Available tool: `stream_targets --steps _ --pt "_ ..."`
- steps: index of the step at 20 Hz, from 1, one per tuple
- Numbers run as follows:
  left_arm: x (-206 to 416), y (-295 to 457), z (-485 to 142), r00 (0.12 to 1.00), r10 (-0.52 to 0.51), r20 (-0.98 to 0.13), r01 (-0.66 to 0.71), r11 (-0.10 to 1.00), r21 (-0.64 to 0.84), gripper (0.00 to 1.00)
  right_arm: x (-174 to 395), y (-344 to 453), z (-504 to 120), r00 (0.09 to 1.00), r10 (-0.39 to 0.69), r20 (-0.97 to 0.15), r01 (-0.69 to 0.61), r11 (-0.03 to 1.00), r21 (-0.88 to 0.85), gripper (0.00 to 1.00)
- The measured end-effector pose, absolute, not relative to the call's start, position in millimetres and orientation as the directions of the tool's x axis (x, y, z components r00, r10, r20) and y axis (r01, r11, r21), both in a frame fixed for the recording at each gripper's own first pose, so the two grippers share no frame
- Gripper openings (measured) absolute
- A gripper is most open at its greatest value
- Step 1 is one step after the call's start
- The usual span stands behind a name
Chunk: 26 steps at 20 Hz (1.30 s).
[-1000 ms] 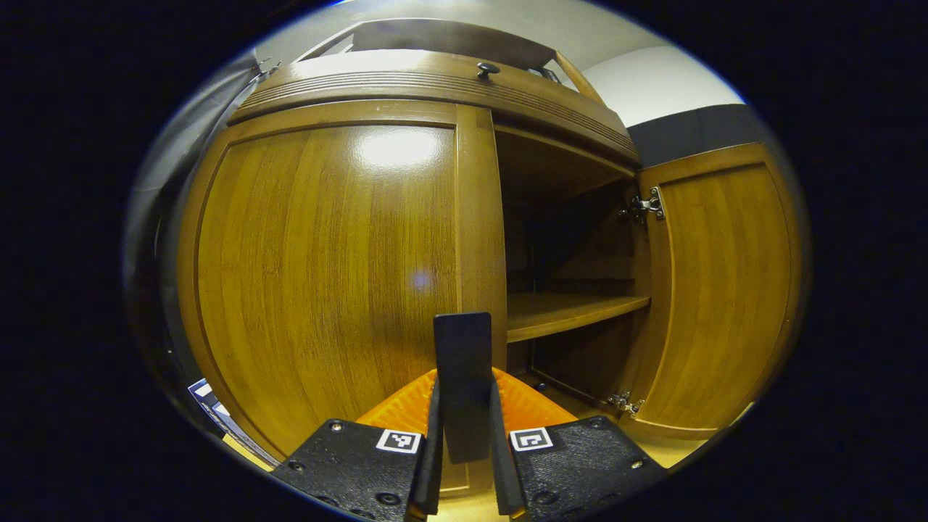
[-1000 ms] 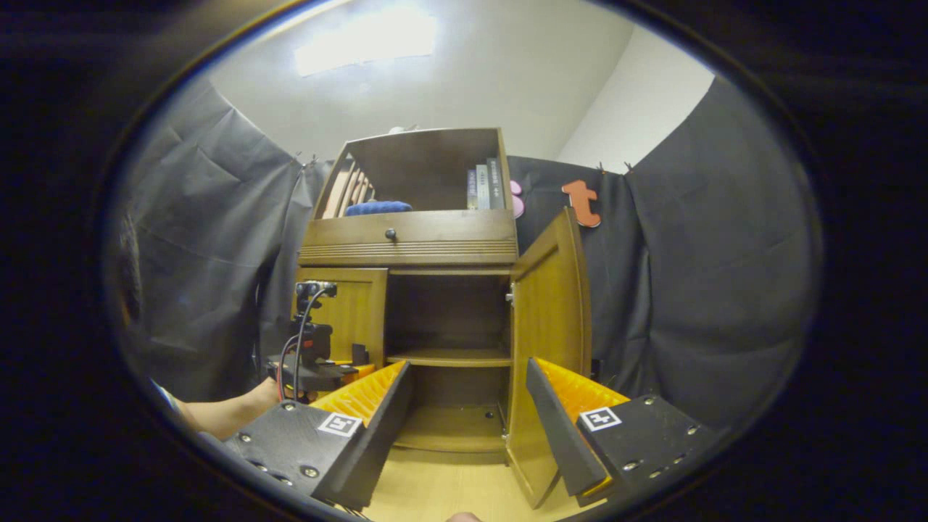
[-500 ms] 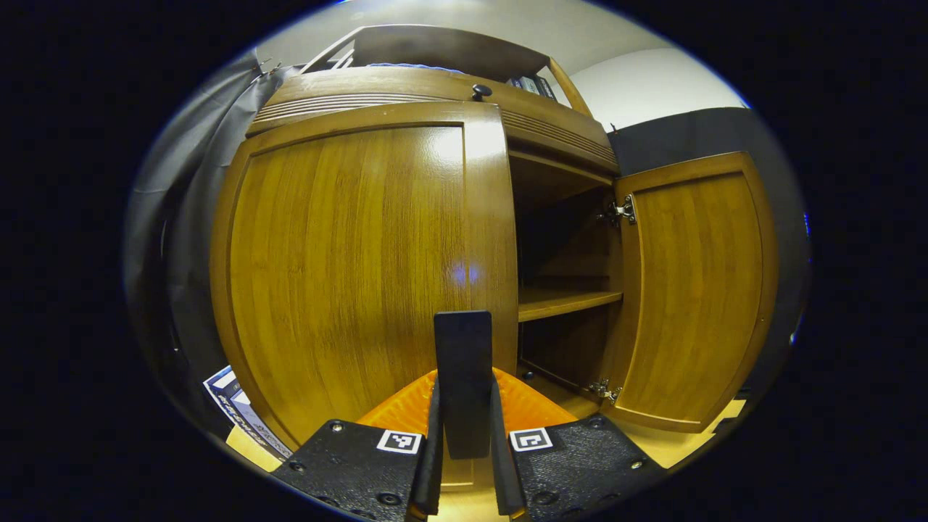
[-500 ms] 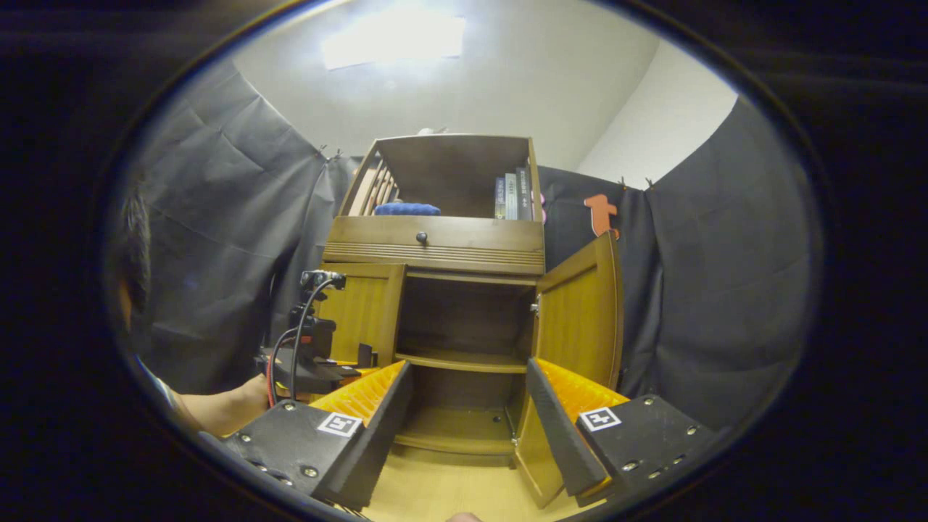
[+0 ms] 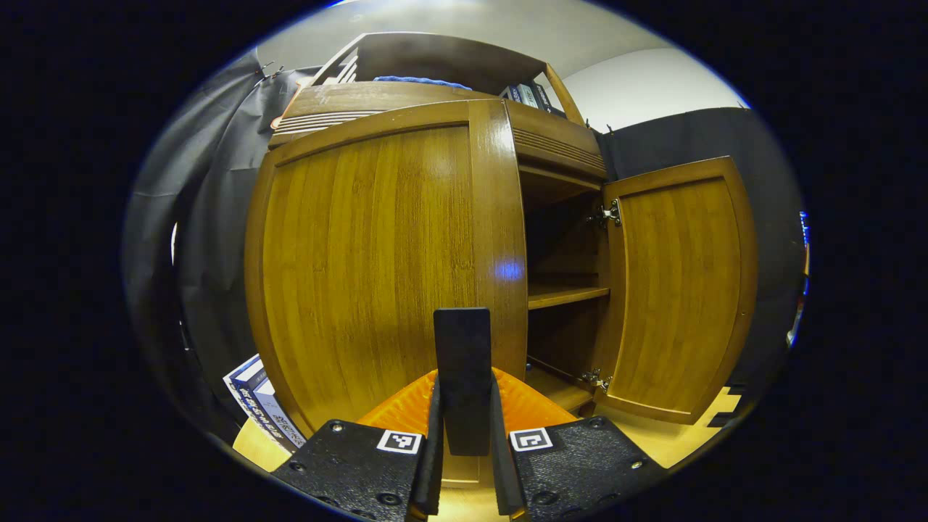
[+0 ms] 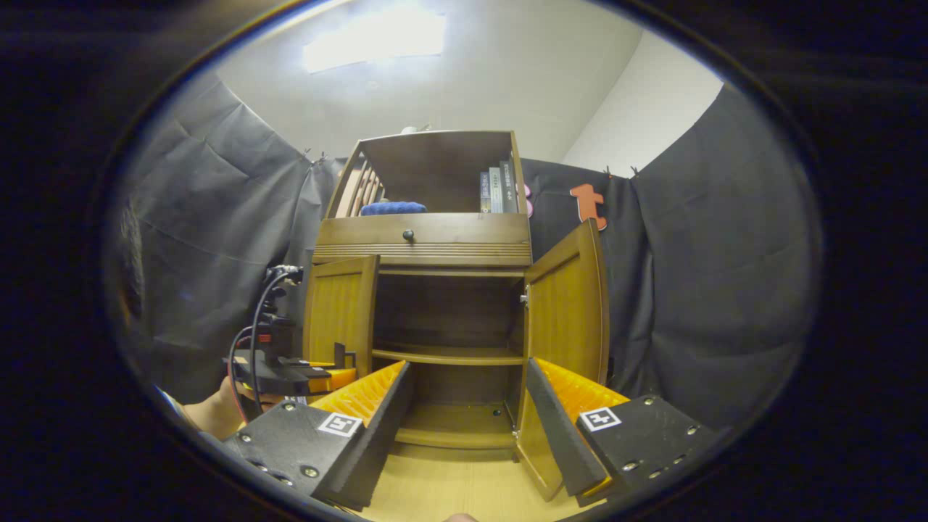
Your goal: Open the right door of the double-door shoe cabinet with the right hand, and open the left door with the left hand.
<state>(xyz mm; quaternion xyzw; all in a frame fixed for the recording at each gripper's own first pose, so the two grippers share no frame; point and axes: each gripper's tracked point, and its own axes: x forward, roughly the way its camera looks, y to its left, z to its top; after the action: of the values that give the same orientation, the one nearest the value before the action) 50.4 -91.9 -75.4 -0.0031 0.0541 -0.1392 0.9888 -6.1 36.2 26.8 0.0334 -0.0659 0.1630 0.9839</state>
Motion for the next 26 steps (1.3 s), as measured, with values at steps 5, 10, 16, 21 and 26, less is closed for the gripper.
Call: stream_targets --steps 5,10,16,21,26 --pt "29 -80 -75 0.953 -0.281 -0.110 0.281 0.960 -0.008 0.29 -7 44 26 0.936 0.324 0.136 -0.330 0.943 0.031 0.88" --pt "8 -67 -75 0.954 -0.281 -0.110 0.282 0.959 -0.005 0.29 -7 54 28 0.931 0.338 0.139 -0.345 0.938 0.028 0.88" --pt "-10 -52 -77 0.952 -0.284 -0.116 0.285 0.958 -0.007 0.31 -9 55 33 0.931 0.335 0.146 -0.343 0.939 0.031 0.93" --pt "-23 -40 -76 0.957 -0.267 -0.113 0.271 0.963 0.017 0.31 -13 52 32 0.938 0.319 0.134 -0.325 0.945 0.028 0.94" --pt "-37 -23 -76 0.961 -0.244 -0.128 0.249 0.968 0.024 0.31 -11 52 31 0.943 0.305 0.132 -0.313 0.948 0.047 0.93"
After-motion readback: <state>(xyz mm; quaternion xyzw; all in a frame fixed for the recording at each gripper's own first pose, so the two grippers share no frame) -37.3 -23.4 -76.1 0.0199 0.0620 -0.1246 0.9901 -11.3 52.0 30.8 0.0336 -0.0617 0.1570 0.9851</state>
